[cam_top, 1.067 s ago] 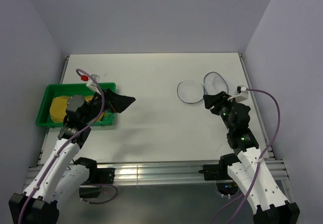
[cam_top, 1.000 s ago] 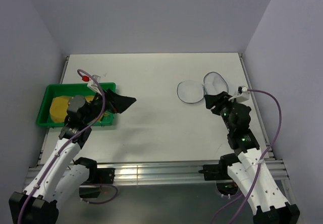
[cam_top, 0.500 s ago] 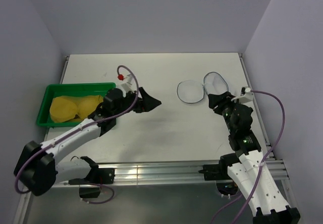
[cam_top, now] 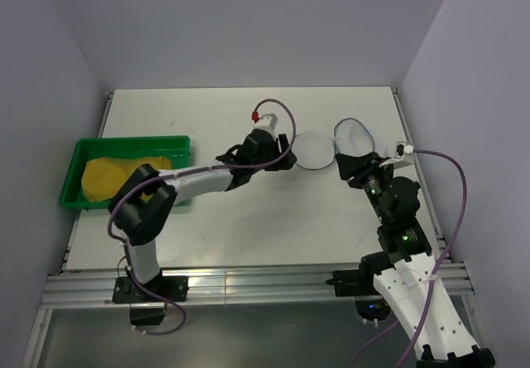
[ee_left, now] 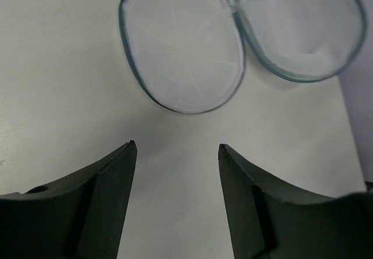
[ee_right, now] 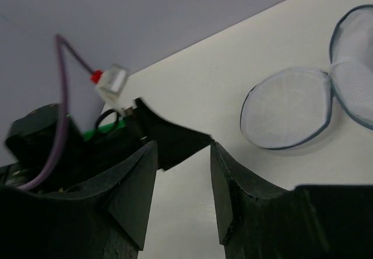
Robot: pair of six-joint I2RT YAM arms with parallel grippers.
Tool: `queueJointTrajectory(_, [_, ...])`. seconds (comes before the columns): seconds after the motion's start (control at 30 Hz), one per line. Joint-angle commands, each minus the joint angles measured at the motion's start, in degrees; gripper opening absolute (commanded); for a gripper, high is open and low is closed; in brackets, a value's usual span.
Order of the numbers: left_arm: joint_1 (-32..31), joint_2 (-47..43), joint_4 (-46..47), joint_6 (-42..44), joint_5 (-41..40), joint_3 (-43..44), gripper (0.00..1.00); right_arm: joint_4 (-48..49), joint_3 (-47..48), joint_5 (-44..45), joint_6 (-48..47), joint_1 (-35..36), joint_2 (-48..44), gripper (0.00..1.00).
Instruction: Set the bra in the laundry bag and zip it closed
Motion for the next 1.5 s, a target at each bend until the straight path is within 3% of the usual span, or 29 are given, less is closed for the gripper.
queueJointTrajectory(0.0, [-0.1, 6.0, -2.2, 2.3, -4.4, 7.5, 0.64, 3.1, 0.0, -2.9, 0.6, 2.1, 0.8, 0.49])
queueJointTrajectory(0.5, [0.4, 26.8, -4.9, 2.3, -6.7, 26.0, 0.52, 4.3, -1.8, -2.9, -0.9, 4.3, 1.6, 0.49])
queueJointTrajectory(0.53, [0.7, 27.6, -4.7, 2.2, -6.6, 26.1, 0.49, 4.0, -1.7, -2.7, -1.0, 4.4, 1.4, 0.49])
queueJointTrajectory(0.63, [1.4, 26.9, -3.5, 1.9, -6.6, 25.5, 0.17, 3.7, -1.7, -1.8, -1.6, 4.4, 1.1, 0.49])
queueJointTrajectory(0.67, [1.5, 26.0, -2.8, 2.0, -6.9, 23.6, 0.01, 3.7, -1.7, -1.7, -1.9, 4.4, 1.2, 0.49])
queueJointTrajectory(0.87, [2.1, 15.7, 2.0, 4.3, -5.8, 11.9, 0.00, 3.7, -2.7, -0.7, -2.6, 4.5, 2.3, 0.50])
queueJointTrajectory(1.07, [2.1, 0.8, 4.5, 11.3, -1.8, -0.8, 0.00, 1.0, -1.1, 6.2, -5.3, 5.0, 5.2, 0.68])
queueJointTrajectory(1.17, [2.0, -5.2, 0.5, 16.2, 2.1, -3.6, 0.00, 2.4, -0.6, 10.2, -7.5, 5.1, 8.6, 0.73])
queueJointTrajectory(1.3, [2.0, -10.3, -4.1, 18.0, 3.2, -5.8, 0.00, 1.0, 3.4, 16.4, -10.7, 5.4, 18.2, 0.75])
queueJointTrajectory(1.47, [2.0, -14.9, -3.4, 15.4, 2.7, -10.7, 0.00, -2.7, 8.7, 23.5, -13.9, 9.9, 29.4, 0.74])
